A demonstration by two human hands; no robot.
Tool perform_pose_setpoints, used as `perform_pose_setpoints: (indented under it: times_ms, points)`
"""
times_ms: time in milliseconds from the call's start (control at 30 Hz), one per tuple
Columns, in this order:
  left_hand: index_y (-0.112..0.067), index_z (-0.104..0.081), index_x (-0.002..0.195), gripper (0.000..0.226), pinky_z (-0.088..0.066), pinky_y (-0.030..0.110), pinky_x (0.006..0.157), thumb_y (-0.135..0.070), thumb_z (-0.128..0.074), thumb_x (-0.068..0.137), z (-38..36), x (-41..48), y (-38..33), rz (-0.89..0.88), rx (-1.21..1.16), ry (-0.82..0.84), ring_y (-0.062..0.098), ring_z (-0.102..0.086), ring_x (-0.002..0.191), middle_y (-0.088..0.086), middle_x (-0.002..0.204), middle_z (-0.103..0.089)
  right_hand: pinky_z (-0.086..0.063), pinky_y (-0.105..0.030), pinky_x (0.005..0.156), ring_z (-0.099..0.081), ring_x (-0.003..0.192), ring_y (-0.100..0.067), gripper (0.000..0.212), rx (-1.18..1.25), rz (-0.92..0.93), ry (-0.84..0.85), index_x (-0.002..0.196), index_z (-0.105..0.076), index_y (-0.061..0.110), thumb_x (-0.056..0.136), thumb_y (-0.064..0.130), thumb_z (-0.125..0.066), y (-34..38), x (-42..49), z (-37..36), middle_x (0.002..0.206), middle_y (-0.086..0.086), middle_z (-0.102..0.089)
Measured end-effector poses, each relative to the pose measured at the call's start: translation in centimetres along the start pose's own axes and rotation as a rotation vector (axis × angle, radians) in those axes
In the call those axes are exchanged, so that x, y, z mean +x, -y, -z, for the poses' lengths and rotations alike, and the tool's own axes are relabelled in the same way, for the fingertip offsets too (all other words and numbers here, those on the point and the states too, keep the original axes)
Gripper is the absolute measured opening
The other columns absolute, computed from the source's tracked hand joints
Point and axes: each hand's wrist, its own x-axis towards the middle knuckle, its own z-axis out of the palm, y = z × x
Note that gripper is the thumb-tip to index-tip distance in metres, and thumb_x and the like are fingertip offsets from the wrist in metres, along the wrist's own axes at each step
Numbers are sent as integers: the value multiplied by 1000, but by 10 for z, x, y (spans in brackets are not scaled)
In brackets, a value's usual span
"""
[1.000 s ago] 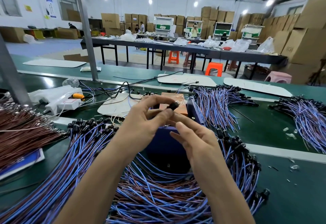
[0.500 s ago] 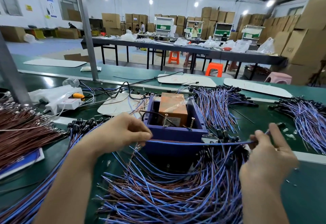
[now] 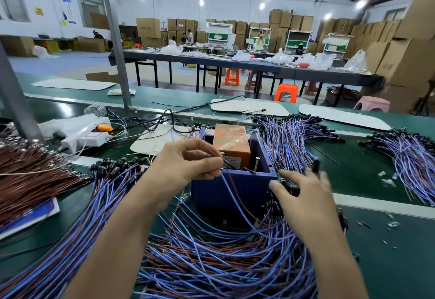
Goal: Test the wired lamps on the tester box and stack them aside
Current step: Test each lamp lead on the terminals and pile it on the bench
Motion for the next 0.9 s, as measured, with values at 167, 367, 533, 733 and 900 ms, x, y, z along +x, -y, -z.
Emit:
perform_pose_setpoints:
  times_ms: [167, 367, 533, 733, 900]
  points:
    - [-16, -76, 72, 14, -56, 19, 65, -19, -75, 58, -21, -4, 2, 0, -104, 88, 13, -68, 63, 6, 69, -71, -49, -21, 86, -66, 93, -1, 16, 558, 261, 96, 94, -74, 32, 87, 19, -68, 24, -15, -9, 95, 12, -74]
    - [-13, -73, 93, 23, -57, 19, 63, -3, -66, 73, -33, -3, 5, 89, -281, 76, 10, -63, 61, 6, 70, -68, -50, -13, 57, -69, 66, -5, 28, 894, 178, 172, 69, -73, 29, 89, 10, -65, 30, -17, -17, 69, 4, -74]
    - [-22, -69, 105, 27, -57, 22, 63, -2, -54, 93, -33, 2, 18, 162, -120, 30, 8, -64, 63, -2, 69, -65, -49, -23, 45, -69, 56, -18, 19, 858, -25, 116, 81, -68, 14, 90, 1, -58, 19, -8, -24, 62, -6, -67]
    - [-15, -44, 88, 27, -51, 23, 51, 2, -65, 86, -25, 10, 40, 128, 195, -162, 16, -67, 55, 14, 77, -70, -49, -24, 39, -66, 44, -26, 15, 674, -145, 196, 79, -64, 5, 90, -1, -54, 6, -1, -29, 59, -12, -58]
    - [-16, -36, 78, 35, -56, 30, 56, 3, -66, 85, -20, 17, 51, 110, 284, -221, 18, -69, 56, 15, 73, -70, -47, -23, 40, -66, 44, -27, 16, 657, -176, 174, 78, -63, 3, 90, 0, -54, 5, -1, -29, 54, -9, -56]
